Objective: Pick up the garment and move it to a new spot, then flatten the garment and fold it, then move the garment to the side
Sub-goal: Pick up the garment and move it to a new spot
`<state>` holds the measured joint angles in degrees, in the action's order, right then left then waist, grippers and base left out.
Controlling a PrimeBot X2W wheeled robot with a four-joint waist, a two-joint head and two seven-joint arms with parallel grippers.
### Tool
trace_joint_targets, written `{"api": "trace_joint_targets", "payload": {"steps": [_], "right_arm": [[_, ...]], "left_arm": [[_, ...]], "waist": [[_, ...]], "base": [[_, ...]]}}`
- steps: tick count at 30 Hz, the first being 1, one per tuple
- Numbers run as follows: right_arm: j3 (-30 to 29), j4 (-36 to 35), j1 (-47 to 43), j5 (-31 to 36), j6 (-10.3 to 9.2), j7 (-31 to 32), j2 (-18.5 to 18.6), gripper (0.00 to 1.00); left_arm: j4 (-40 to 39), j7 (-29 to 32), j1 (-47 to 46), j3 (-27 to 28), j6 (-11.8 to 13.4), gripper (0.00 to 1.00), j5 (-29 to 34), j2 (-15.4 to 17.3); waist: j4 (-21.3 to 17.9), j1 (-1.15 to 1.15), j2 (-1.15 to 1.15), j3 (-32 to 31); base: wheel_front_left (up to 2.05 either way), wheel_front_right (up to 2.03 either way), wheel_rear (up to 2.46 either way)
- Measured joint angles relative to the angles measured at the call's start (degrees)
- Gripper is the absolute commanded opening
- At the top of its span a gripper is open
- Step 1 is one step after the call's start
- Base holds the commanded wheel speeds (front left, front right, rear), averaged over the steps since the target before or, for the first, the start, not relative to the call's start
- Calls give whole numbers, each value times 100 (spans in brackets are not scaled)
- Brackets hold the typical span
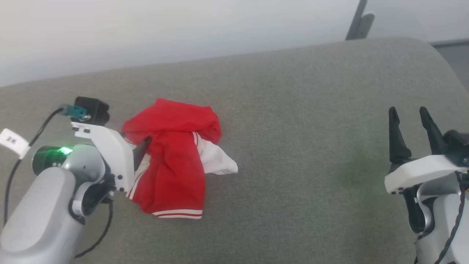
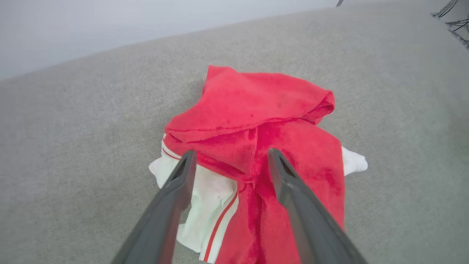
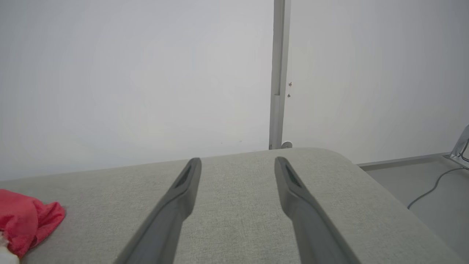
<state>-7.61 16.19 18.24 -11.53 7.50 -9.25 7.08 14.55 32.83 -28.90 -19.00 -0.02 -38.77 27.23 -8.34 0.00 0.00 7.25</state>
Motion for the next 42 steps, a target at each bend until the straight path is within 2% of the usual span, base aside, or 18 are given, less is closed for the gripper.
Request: {"api": "trace_joint_targets", "payload": {"steps": [17,26,32,42], "right_arm": [[-32,-143,-522,90,0,159,-69,100],[-41,-257,-753,97,0,197,-147,100],[-29,-279,-863,94,0,220,-171,100],[93,-338,-893,29,0,322,-183,100]], "left_arm": [[-862,-1904,1576,1159,179,100,-49,621],[-1171,-2837,2586,1692,226,100,-92,697],[-1206,-3041,2930,1779,193,100,-151,683],[-1268,-3032,2903,1739,178,100,-186,692]], "waist": [[656,0,0,-782],[973,0,0,-986],[1091,0,0,-1036],[1217,0,0,-1023]], "base": [[0,0,0],[0,0,0],[0,0,0],[0,0,0]]}}
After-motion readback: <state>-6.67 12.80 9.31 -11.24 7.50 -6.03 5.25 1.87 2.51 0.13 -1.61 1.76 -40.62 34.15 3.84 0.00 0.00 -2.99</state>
